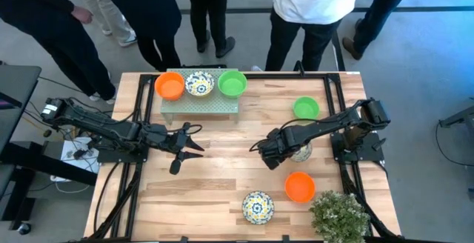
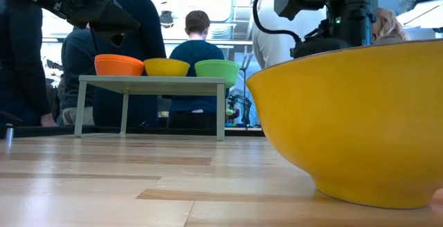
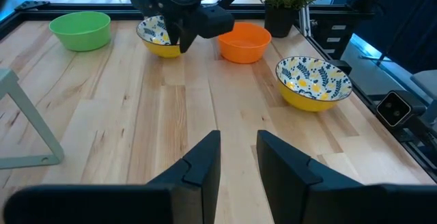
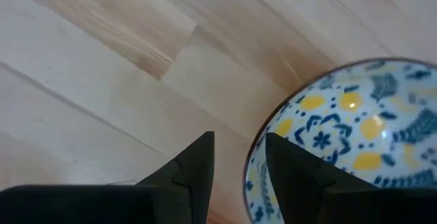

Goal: Pick & Place Mini bowls
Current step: Stack the white patterned bowl on top of the other white patterned bowl on the shelf

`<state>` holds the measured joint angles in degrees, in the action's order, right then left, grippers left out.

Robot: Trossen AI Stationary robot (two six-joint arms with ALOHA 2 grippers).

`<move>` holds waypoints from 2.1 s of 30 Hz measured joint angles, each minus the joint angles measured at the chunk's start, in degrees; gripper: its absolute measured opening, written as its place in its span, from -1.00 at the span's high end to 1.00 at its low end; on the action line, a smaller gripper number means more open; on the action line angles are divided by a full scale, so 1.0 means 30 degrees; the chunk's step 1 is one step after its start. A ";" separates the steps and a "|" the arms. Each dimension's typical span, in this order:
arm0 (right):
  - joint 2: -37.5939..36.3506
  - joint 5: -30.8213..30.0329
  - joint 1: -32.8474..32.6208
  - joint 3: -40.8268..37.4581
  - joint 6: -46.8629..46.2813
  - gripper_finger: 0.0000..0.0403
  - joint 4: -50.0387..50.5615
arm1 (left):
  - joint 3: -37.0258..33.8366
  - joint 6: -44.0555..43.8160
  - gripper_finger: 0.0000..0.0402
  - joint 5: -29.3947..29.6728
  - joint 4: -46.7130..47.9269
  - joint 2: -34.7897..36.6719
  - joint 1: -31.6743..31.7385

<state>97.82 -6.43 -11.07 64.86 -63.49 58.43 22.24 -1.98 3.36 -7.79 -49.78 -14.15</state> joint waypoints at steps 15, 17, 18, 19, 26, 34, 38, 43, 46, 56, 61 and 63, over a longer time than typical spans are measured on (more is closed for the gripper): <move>0.0000 -0.0375 0.0479 0.0000 -0.1308 0.59 0.1362 | 0.0000 -0.0007 0.52 0.0000 -0.0007 0.0000 0.0000; 0.0000 -0.0375 0.0401 0.0000 -0.1308 0.59 0.1355 | 0.0000 -0.0007 0.52 0.0000 -0.0007 0.0000 0.0000; 0.0000 -0.0383 0.0334 0.0000 -0.1315 0.59 0.1349 | 0.0000 -0.0007 0.52 0.0000 -0.0007 0.0000 0.0000; 0.0000 -0.0387 0.0320 0.0000 -0.1315 0.59 0.1304 | 0.0000 -0.0007 0.52 0.0000 -0.0007 0.0000 0.0000; 0.0000 -0.0746 0.0189 0.0000 -0.1359 0.59 0.1231 | 0.0000 -0.0007 0.52 0.0000 -0.0007 0.0000 -0.0004; 0.0226 -0.0993 0.0148 -0.0007 -0.2186 0.60 0.1312 | 0.0000 -0.0007 0.52 0.0000 -0.0007 0.0000 0.0000; 0.0909 -0.0546 0.0032 -0.0029 -0.2220 0.60 0.1516 | 0.0000 -0.0007 0.52 0.0000 0.0000 0.0000 0.0000; 0.1942 0.0182 -0.0059 -0.0029 -0.0792 0.60 0.1603 | 0.0000 -0.0007 0.52 0.0000 -0.0004 0.0007 -0.0004; 0.2237 0.0284 -0.0059 -0.0036 0.0438 0.60 0.1523 | 0.0000 -0.0007 0.52 0.0000 -0.0006 0.0007 0.0000; 0.2120 0.0702 -0.0282 0.0443 0.2689 0.88 0.2149 | 0.0000 -0.0007 0.52 0.0000 -0.0073 0.0007 0.0000; 0.2120 0.0694 -0.0329 0.1244 0.4643 0.94 0.2363 | 0.0000 -0.0007 0.52 0.0000 -0.0082 0.0007 -0.0006; 0.2127 0.0705 -0.0329 0.1706 0.5365 0.90 0.2462 | 0.0000 -0.0007 0.52 0.0000 -0.0080 0.0007 -0.0007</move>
<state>104.20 -4.31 -12.05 69.98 -47.40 65.82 22.24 -2.00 3.36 -8.03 -49.76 -14.17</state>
